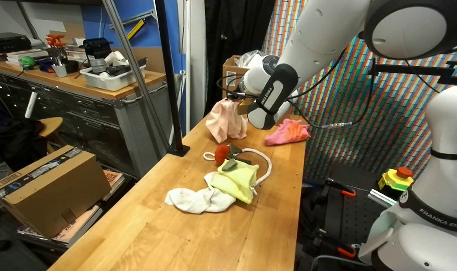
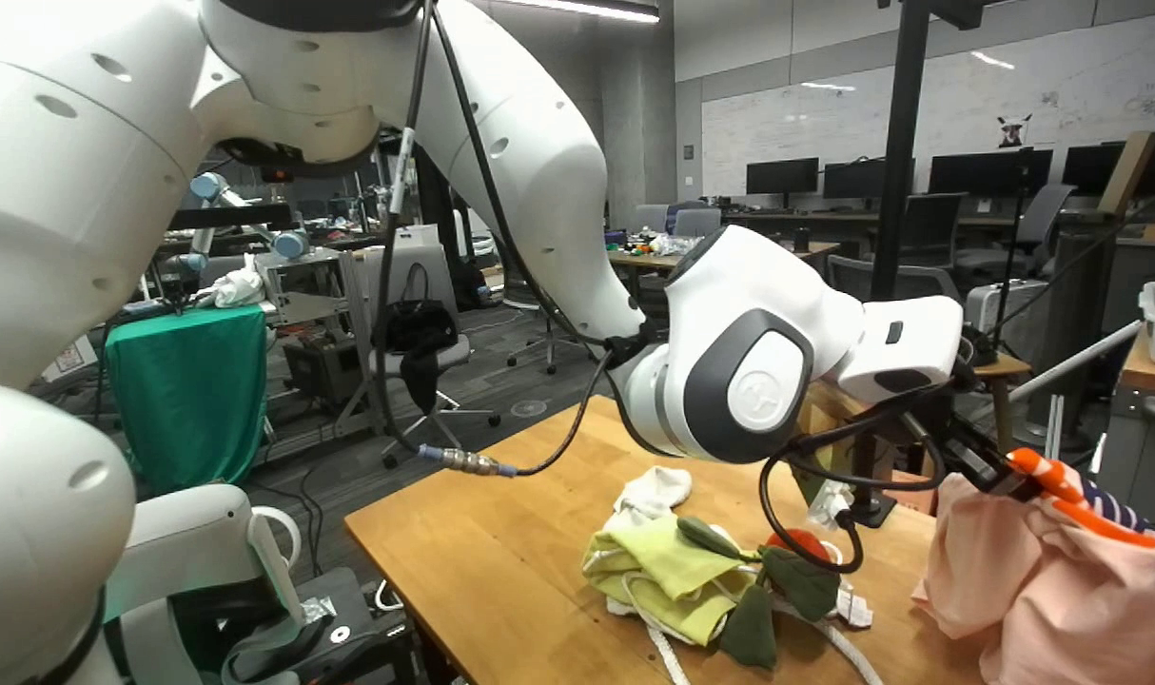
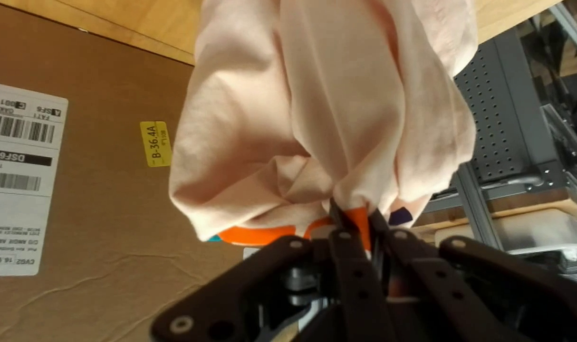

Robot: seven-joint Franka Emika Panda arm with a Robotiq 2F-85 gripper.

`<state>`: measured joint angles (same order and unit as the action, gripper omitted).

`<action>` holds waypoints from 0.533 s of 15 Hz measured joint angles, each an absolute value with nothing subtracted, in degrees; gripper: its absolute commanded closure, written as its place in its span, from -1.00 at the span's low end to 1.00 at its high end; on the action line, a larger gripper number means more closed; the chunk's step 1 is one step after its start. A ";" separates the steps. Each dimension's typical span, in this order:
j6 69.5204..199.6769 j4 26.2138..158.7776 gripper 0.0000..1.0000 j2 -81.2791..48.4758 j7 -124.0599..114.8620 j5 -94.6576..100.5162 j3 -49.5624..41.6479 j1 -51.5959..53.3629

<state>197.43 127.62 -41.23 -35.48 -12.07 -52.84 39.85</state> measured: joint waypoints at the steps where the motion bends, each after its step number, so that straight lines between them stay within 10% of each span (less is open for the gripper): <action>1: 197.91 127.43 0.33 -42.17 -34.52 -15.58 -52.46 39.89; 8: 198.28 126.85 -0.58 -45.98 -31.61 -23.91 -51.52 39.93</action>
<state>198.28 126.85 -45.98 -31.61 -23.91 -51.52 39.93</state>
